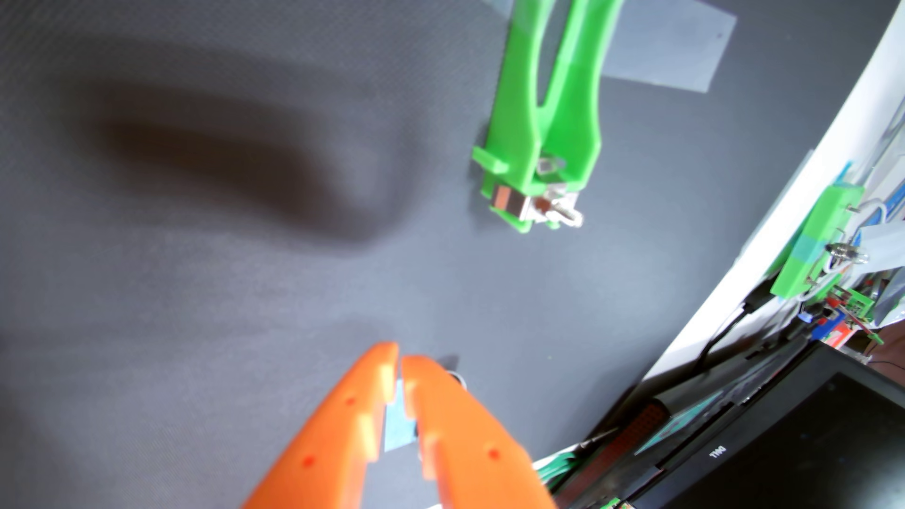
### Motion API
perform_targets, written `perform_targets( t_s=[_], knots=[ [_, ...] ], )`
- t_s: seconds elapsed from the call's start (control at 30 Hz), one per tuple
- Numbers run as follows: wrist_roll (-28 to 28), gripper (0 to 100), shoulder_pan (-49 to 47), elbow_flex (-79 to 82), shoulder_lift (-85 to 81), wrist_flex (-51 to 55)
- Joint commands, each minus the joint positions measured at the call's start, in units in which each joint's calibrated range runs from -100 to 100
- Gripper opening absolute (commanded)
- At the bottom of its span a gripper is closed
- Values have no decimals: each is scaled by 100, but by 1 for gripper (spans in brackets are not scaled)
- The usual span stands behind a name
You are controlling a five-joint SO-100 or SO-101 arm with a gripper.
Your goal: Insert Battery
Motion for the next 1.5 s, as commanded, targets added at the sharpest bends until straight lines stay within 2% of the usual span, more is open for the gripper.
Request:
perform_targets(
  t_s=[0.0,0.17,0.3,0.7,1.07,1.33,1.47],
  knots=[
    [14,2,-38,-30,-18,-29],
    [19,2,21,-30,-18,-29],
    [24,2,-333,-147,-18,-21],
    [-12,1,-250,-1201,48,81],
    [163,1,812,-2182,190,877],
    [194,1,1414,-3092,1941,945],
    [364,2,1320,-3956,2949,1605]
  ],
)
